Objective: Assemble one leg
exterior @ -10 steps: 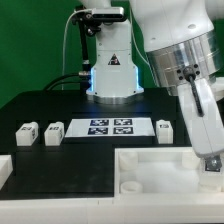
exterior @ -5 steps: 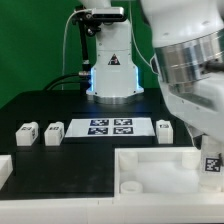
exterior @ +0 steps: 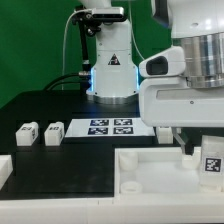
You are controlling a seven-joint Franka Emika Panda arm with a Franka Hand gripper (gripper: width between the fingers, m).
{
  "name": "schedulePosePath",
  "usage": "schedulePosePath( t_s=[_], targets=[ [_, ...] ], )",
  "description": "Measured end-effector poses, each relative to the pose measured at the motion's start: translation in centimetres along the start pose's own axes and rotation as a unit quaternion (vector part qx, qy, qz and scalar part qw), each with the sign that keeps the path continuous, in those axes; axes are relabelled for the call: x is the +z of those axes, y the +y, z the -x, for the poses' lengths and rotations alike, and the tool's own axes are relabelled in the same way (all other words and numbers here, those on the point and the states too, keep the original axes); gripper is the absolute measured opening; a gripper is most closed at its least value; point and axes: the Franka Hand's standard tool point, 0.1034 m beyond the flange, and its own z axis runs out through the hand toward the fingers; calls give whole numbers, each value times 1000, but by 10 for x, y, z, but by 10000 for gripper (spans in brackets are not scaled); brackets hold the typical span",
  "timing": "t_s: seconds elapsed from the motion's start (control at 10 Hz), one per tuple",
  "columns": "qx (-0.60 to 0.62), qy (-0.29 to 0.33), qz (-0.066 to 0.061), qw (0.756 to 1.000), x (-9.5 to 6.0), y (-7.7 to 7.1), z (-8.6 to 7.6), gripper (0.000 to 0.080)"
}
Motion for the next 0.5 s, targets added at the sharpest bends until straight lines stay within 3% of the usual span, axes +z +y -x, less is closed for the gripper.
schedulePosePath(
  t_s=[0.1, 0.2, 0.3, 0.4, 0.5],
  targets=[
    [-85, 3, 5, 996, 1, 1, -2, 649],
    [-85, 4, 3, 996, 1, 2, -3, 649],
    [-65, 4, 3, 998, 1, 1, -2, 519],
    [-52, 3, 2, 999, 1, 1, -2, 519],
    [21, 2, -1, 1000, 2, -1, -1, 381]
  ],
)
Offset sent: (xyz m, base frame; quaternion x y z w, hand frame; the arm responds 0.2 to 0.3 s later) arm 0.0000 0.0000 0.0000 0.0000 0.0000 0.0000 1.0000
